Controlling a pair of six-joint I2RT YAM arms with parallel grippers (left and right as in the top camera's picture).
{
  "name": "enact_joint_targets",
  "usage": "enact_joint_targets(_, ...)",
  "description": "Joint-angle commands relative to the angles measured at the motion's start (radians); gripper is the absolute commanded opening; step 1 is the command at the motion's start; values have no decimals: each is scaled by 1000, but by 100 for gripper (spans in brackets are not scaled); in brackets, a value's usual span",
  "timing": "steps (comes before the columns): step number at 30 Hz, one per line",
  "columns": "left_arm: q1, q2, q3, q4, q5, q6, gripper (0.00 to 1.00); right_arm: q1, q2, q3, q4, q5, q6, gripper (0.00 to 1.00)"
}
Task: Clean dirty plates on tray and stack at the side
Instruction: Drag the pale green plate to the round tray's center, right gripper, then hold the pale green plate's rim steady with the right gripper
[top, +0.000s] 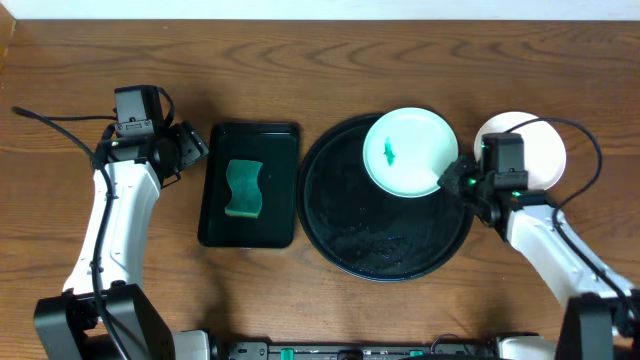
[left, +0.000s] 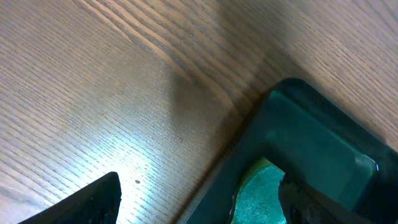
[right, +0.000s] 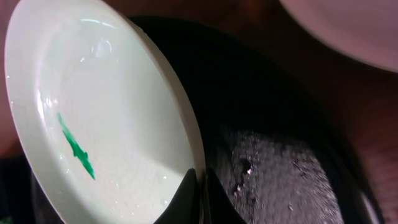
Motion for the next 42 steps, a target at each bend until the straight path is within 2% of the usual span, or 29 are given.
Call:
enact_joint_targets(1, 1, -5, 14, -3, -3, 2, 81, 31, 61, -3, 40, 6, 15, 1)
enact_joint_targets(13, 1, -5, 15, -3, -3, 2, 81, 87, 118, -3, 58, 61, 15, 3)
enact_joint_targets(15, 1, -5, 14, -3, -3, 2, 81, 87, 118, -3, 59, 47, -22, 15)
enact_joint_targets(17, 1, -5, 14, -3, -3, 2, 81, 87, 115, 10, 47, 13, -108, 33)
enact_joint_targets(19, 1, -5, 14, -3, -3, 2, 81, 85, 109, 44, 5, 9, -167, 45)
enact_joint_targets(23, 1, -5, 14, -3, -3, 2, 81, 74, 105, 180, -146, 10, -307, 52)
enact_joint_targets(30, 1, -5, 14, -3, -3, 2, 81, 9, 111, 520, -515, 24, -565, 66)
enact_joint_targets(33, 1, -5, 14, -3, -3, 2, 81, -9, 117, 583, -586, 24, -620, 69)
enact_joint_targets(38, 1, -5, 14, -3, -3, 2, 81, -11, 134, 589, -589, 24, -675, 71)
enact_joint_targets(42, 1, -5, 14, -3, -3, 2, 81, -10, 182, 586, -589, 24, -686, 61)
